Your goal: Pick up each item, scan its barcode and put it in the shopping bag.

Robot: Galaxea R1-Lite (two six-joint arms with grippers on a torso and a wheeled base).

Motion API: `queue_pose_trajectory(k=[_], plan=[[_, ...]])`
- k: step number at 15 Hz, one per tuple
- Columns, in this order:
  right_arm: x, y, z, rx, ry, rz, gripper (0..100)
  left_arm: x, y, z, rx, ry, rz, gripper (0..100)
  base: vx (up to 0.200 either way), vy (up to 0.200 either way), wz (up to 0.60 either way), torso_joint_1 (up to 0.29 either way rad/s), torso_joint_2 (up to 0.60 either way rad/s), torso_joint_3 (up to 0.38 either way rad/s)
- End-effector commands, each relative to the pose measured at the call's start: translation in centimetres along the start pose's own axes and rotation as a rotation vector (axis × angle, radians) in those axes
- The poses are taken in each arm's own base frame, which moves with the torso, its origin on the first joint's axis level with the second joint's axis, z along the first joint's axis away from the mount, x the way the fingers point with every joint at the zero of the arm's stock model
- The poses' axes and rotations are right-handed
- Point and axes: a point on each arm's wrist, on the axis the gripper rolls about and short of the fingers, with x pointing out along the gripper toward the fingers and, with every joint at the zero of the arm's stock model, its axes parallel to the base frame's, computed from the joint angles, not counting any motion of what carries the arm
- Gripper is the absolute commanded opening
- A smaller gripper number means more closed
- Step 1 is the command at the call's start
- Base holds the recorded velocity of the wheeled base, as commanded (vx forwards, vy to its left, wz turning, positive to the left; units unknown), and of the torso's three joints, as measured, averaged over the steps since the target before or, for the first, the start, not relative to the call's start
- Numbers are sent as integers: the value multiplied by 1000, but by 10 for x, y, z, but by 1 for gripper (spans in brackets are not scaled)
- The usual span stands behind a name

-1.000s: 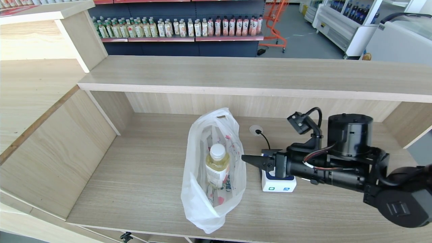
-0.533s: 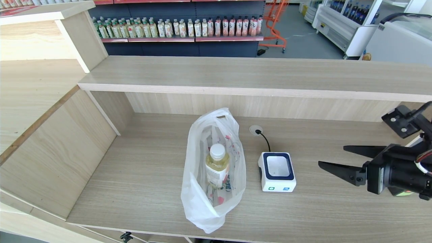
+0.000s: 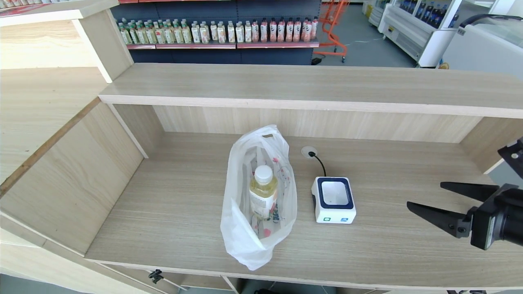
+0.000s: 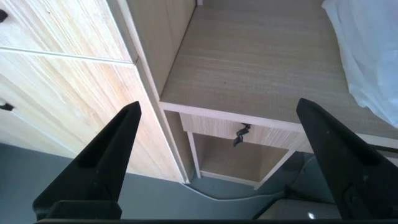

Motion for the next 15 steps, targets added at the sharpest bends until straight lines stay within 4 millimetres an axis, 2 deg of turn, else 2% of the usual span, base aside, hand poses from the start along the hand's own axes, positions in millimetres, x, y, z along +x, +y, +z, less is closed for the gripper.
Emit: queue_pose_trajectory(k=[1, 3, 6, 10, 15], plan=[[-1, 0, 0, -1, -4, -3, 100, 0, 0, 0, 0, 1, -1, 100, -200, 0, 0, -7, -2, 7], [-1, 0, 0, 1, -4, -6, 100, 0, 0, 0, 1, 0, 1, 100, -200, 0, 0, -2, 0, 7], [-5, -4, -2, 19, 23, -72, 100, 0, 0, 0, 12, 0, -1, 100, 0, 0, 0, 0, 0, 0], [-9, -16, -8, 58, 63, -150, 100, 0, 0, 0, 15, 0, -1, 100, 0, -200, 0, 8, 2, 1], [-9, -17, -9, 67, 78, -161, 100, 0, 0, 0, 15, 1, -1, 100, 0, -200, 0, 2, 2, 0]])
